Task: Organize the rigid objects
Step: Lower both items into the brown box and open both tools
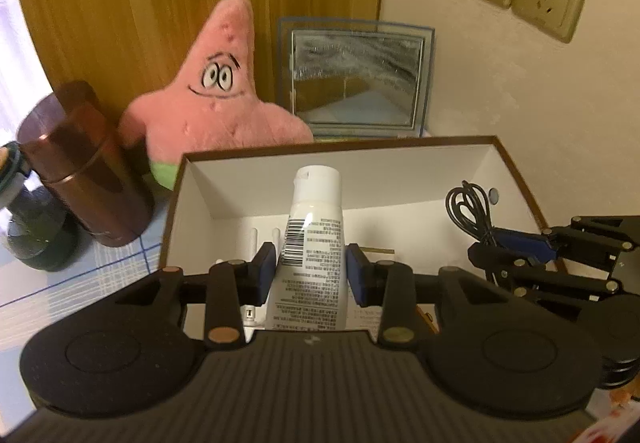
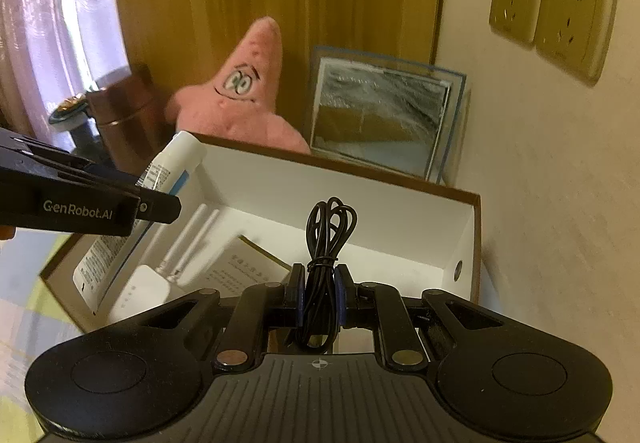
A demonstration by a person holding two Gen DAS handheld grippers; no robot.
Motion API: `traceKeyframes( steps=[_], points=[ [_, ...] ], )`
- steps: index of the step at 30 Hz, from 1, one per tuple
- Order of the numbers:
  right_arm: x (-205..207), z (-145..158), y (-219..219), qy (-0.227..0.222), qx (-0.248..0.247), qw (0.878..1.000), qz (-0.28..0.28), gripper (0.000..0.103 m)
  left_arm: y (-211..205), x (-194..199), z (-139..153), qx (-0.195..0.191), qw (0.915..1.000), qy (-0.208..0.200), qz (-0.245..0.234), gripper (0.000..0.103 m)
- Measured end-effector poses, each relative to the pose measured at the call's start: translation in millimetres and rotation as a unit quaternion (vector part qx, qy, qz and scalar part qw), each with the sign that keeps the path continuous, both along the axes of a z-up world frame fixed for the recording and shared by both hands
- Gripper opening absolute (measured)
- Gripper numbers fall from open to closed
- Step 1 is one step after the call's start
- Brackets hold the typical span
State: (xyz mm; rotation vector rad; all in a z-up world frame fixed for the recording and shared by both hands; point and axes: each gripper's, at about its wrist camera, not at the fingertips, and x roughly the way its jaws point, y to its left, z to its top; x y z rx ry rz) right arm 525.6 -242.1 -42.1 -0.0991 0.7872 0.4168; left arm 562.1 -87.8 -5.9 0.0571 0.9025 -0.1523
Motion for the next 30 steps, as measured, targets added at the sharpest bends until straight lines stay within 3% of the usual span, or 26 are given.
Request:
traceKeyframes(
  steps=[13, 30],
  points=[
    [28.6, -24.0, 0.9, 0.033, -0.003, 0.999, -0.018, 0.011, -6.6, 41.1, -42.1, 0.001, 0.9992, 0.037, -0.013, 0.032],
    [33.5, -26.1, -2.8, 0.026, -0.002, 0.999, -0.035, 0.012, 7.9, 31.6, -38.8, -0.005, 0.9996, 0.025, -0.009, 0.040]
  ],
)
